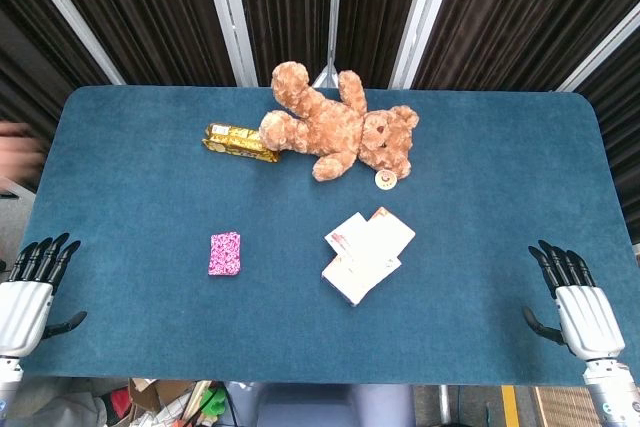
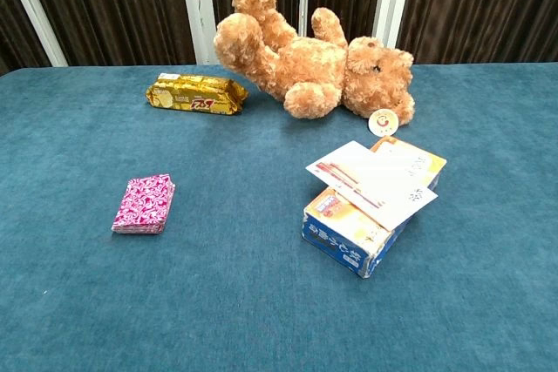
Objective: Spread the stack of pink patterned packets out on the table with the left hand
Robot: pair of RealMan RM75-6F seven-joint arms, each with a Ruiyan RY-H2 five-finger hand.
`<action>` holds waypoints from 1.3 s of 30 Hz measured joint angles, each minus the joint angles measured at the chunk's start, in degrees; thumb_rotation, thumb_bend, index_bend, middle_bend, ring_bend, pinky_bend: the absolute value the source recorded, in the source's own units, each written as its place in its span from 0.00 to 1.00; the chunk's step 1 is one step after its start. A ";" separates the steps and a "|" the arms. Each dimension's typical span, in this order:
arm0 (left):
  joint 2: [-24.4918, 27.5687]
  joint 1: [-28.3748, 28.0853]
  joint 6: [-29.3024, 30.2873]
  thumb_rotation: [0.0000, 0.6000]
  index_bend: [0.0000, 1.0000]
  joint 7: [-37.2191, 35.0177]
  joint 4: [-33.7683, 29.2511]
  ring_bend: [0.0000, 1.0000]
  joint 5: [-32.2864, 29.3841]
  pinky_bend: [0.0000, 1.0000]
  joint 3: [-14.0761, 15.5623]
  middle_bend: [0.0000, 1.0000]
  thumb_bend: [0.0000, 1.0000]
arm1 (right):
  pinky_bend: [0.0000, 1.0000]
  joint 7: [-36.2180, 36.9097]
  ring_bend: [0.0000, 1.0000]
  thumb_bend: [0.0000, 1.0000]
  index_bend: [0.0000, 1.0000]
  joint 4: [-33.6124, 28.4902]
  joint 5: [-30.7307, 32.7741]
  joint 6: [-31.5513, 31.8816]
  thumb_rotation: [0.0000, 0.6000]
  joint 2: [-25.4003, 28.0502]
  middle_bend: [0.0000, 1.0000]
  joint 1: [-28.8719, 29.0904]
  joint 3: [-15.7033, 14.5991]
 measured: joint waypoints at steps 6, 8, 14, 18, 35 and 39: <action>0.02 -0.07 -0.32 1.00 0.00 0.19 -0.01 0.00 -0.27 0.00 -0.04 0.00 0.19 | 0.05 0.06 0.00 0.36 0.00 0.01 0.07 -0.03 1.00 -0.02 0.00 0.02 0.03; 0.05 -0.12 -0.59 1.00 0.00 0.22 -0.12 0.00 -0.43 0.00 -0.02 0.00 0.19 | 0.05 -0.05 0.00 0.36 0.00 -0.04 0.08 -0.03 1.00 -0.03 0.00 0.01 0.03; 0.16 -0.99 -2.76 1.00 0.00 1.12 -0.91 0.00 -1.76 0.00 -0.31 0.00 0.19 | 0.05 -0.20 0.00 0.36 0.00 -0.13 0.13 -0.14 1.00 -0.14 0.00 0.08 0.07; 0.51 -2.65 -6.20 1.00 0.00 3.02 -3.17 0.00 -4.26 0.00 -1.21 0.00 0.19 | 0.05 -0.20 0.00 0.36 0.00 -0.21 0.24 -0.56 1.00 -0.20 0.00 0.31 0.10; -9.69 -18.89 -20.89 1.00 0.05 32.47 -11.75 0.00 -34.97 0.00 -9.43 0.00 0.28 | 0.05 1.86 0.00 0.36 0.00 -0.38 0.15 -0.90 1.00 0.30 0.00 0.43 -0.06; -15.01 -24.04 -20.49 1.00 0.05 41.07 -11.58 0.00 -43.98 0.00 -11.14 0.00 0.28 | 0.05 2.35 0.00 0.36 0.00 -0.32 0.08 -0.95 1.00 0.36 0.00 0.45 -0.11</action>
